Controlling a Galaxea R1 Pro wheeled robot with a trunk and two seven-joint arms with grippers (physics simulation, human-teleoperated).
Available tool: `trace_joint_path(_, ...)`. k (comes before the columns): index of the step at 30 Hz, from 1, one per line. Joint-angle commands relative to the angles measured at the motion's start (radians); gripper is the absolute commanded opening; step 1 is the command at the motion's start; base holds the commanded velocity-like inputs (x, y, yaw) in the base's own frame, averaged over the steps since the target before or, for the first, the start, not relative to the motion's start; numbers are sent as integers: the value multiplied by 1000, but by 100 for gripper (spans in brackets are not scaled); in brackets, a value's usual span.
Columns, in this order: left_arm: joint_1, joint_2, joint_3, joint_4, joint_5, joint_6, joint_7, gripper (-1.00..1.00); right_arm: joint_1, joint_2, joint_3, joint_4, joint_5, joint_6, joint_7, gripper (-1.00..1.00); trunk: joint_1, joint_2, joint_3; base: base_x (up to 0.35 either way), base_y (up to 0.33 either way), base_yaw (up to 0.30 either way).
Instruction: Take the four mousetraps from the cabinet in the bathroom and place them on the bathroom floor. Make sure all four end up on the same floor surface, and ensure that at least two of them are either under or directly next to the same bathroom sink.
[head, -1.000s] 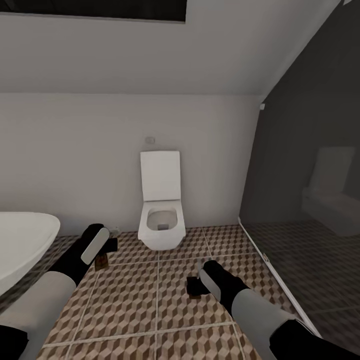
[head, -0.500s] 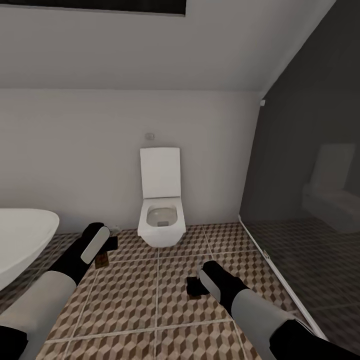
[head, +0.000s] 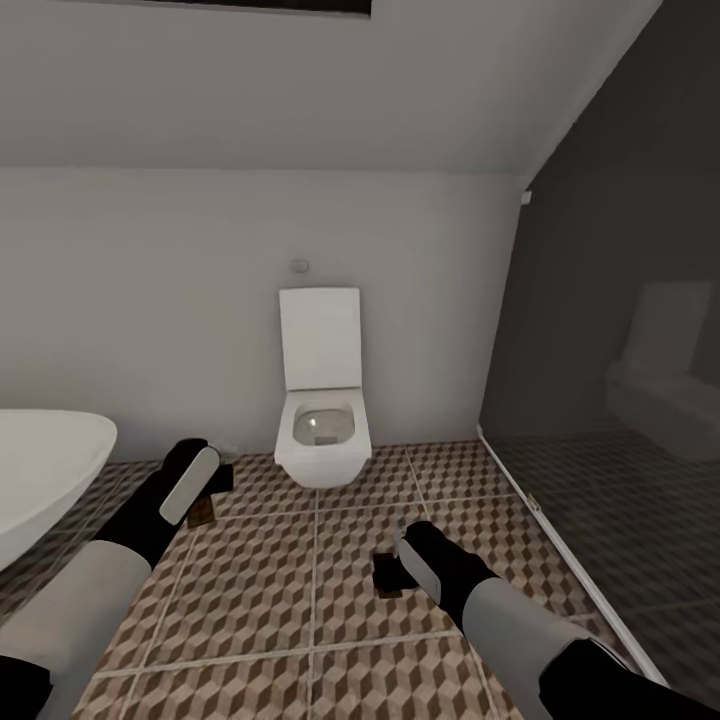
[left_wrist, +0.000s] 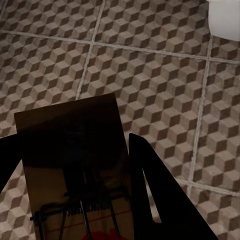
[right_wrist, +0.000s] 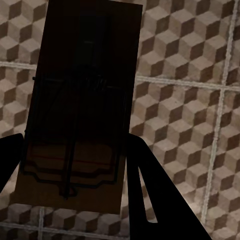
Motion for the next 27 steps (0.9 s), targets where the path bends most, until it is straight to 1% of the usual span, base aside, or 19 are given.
trace_joint_path(1,-1,2,-4,-3,7,3,12,-100,-1,0,5,-1,-11,2,-8,-100,4,-8,-4,0,0,0)
trace_joint_path(12,1,5,-4,-22,7,4,19,-100,-1,0,6,-2,-11,2,-8,-100,46,-85,-39,0,0,0)
trace_joint_path(18,5,6,-3,-71,7,10,24,-100,-1,0,6,-5,-10,2,-6,-100,69,-127,-58,0,0,0)
trace_joint_path(22,6,6,-2,-108,9,35,46,-100,-1,0,6,-8,-10,0,-3,-100,84,-155,-70,0,0,0)
trace_joint_path(27,7,6,-1,-138,10,45,57,-100,-1,0,6,-10,-10,-2,-1,-100,103,-190,-86,0,0,0)
